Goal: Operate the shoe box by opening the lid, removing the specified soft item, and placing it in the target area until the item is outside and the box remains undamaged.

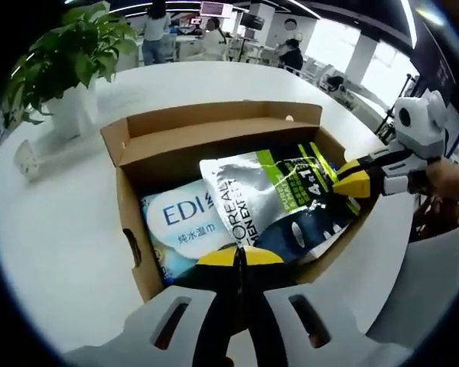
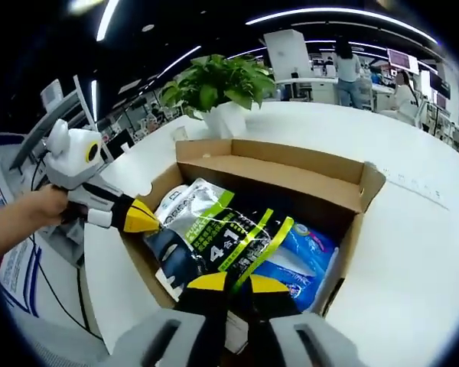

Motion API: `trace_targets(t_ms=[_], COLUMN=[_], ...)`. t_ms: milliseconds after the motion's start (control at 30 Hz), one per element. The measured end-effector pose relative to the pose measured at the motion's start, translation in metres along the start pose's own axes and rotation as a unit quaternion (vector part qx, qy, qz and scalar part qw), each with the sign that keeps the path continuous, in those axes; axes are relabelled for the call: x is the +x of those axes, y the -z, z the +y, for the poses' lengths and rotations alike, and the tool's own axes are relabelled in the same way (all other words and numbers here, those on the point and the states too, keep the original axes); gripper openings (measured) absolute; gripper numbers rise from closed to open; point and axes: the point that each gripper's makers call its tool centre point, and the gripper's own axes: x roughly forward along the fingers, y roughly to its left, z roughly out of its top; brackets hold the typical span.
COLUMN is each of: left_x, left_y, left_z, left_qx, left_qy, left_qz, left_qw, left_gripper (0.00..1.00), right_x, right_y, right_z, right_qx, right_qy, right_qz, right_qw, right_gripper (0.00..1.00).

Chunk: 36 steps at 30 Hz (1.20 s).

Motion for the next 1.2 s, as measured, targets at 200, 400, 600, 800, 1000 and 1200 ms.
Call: trace_targets(t_ms=[200, 400, 600, 800, 1000, 1200], left_x=[-0.003, -0.009, -0.012, -0.014, -0.016, -0.015], left_y=[-0.003, -0.014, -0.021, -0.027, -0.034, -0.042], left_z=[-0.002, -0.004, -0.009, -0.016, -0.028, -0.038], left_qx=[0.004, 0.007, 0.010, 0.014, 0.020, 0.025], left_qy=[0.001, 0.000, -0.001, 0.001, 0.006, 0.010], left_qz=[-0.006, -0.016, -0.021, -0.022, -0.027, -0.029], left_qw=[1.0000, 0.9998, 0.9997, 0.9997, 0.9994, 0.9992], left_gripper=[0.00, 0.00, 0.00, 0.00, 0.00, 0.00], right_x=[-0.003, -0.007, -0.015, -0.026, -0.038, -0.048], right_y=[-0.010, -0.016, -0.026, -0.034, -0.039, -0.040], right_z=[-0.001, -0.003, -0.005, -0.007, -0.013, -0.022], right_qx=[-0.010, -0.004, -0.002, -0.010, -0.003, 0.003], right_qy=[0.005, 0.005, 0.005, 0.001, -0.001, 0.003], right_qz=[-0.020, -0.023, -0.033, -0.033, -0.039, -0.042], right_qw=[0.9997, 0.9997, 0.9994, 0.9994, 0.9992, 0.9991], right_gripper=[0.00, 0.00, 0.00, 0.00, 0.00, 0.00])
